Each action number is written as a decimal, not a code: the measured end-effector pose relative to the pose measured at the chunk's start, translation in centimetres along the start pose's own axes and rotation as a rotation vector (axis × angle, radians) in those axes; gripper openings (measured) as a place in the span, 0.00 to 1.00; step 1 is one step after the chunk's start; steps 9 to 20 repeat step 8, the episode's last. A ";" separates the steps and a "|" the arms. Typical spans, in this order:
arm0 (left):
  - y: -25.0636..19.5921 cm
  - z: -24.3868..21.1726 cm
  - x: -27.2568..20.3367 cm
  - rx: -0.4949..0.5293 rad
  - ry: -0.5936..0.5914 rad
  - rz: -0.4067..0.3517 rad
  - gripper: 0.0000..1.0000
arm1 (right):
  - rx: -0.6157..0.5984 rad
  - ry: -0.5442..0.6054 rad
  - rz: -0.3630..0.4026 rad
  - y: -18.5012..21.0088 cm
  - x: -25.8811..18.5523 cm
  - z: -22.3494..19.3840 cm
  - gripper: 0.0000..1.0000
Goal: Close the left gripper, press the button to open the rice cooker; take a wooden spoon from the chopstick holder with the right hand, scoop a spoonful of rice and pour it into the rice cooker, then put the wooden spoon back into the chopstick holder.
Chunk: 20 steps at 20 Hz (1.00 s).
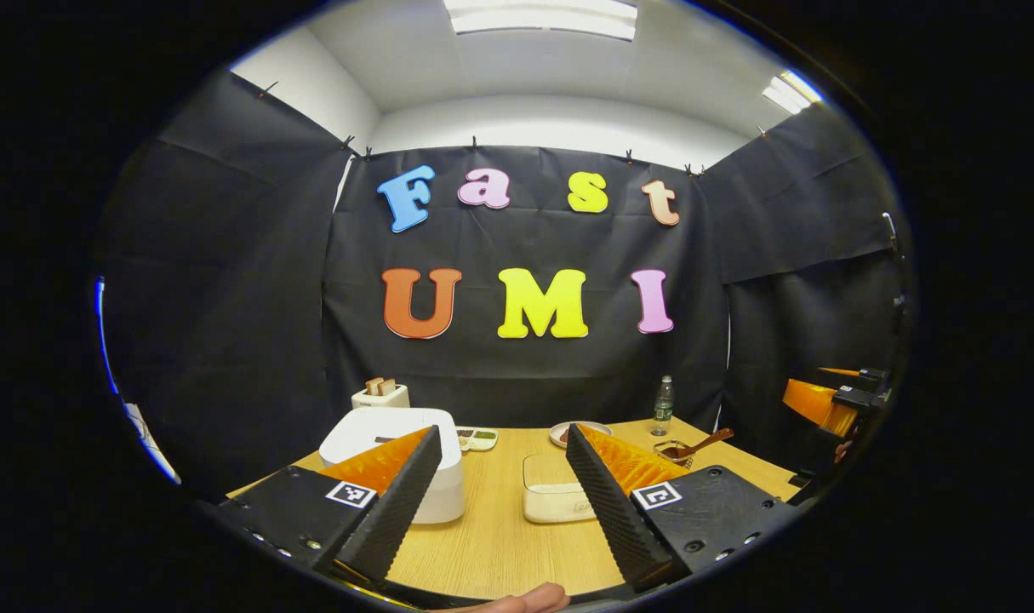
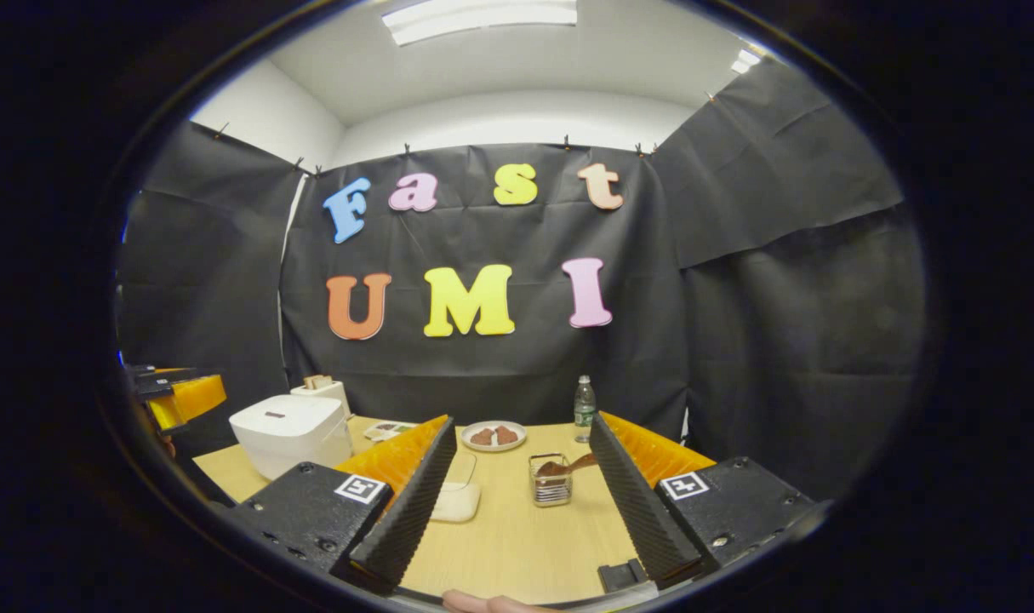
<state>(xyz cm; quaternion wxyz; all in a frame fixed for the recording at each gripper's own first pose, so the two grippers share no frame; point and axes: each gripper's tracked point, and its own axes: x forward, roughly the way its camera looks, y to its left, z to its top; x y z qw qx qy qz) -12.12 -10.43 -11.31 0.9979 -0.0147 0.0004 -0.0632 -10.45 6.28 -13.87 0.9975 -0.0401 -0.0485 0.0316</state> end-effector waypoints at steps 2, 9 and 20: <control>0.0 -0.3 -0.1 0.006 0.004 0.001 0.94 | -0.001 -0.005 -0.003 -0.1 -0.2 0.2 1.00; 0.2 -0.1 0.0 0.002 -0.002 0.009 0.94 | 0.005 -0.007 -0.011 -0.6 -0.4 0.2 0.97; 0.2 -0.1 0.0 0.002 -0.002 0.009 0.94 | 0.005 -0.007 -0.011 -0.6 -0.4 0.2 0.97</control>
